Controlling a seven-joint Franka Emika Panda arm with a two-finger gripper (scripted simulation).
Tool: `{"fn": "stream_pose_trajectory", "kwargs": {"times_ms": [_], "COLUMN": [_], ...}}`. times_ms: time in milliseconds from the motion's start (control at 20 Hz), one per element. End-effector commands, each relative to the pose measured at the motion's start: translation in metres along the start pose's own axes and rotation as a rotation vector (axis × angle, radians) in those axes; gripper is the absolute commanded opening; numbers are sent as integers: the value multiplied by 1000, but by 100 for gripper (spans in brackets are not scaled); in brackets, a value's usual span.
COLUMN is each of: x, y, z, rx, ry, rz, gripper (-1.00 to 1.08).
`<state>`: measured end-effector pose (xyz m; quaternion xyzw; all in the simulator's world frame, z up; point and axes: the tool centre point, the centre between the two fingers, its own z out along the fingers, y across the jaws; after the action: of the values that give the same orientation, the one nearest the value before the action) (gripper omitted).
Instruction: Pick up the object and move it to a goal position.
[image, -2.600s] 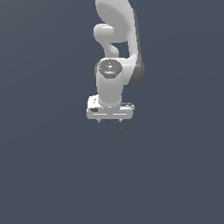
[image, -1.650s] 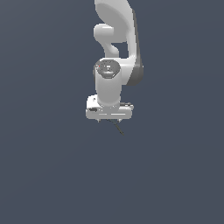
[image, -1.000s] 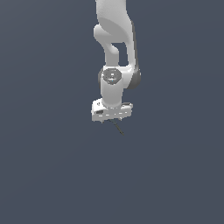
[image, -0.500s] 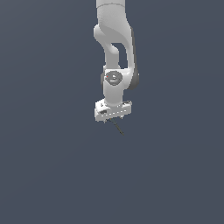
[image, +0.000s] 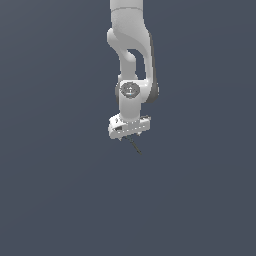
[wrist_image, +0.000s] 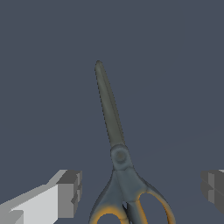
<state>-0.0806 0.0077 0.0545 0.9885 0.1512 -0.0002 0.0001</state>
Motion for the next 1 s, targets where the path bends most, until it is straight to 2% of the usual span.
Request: {"fn": "stream_pose_trajectory", "kwargs": {"times_ms": [0,350,650,700,950], "x": [-1,-2,-1,-1,-1], "y": [0,-1,0,0,0], "z": [7,37,47,47,47], "rx": [0,0,0,0,0], "ry": [-1,0,0,0,0], "rz": [-1,-2,-3,-3,-3], "gripper": [100,100,100,-100,-100]}}
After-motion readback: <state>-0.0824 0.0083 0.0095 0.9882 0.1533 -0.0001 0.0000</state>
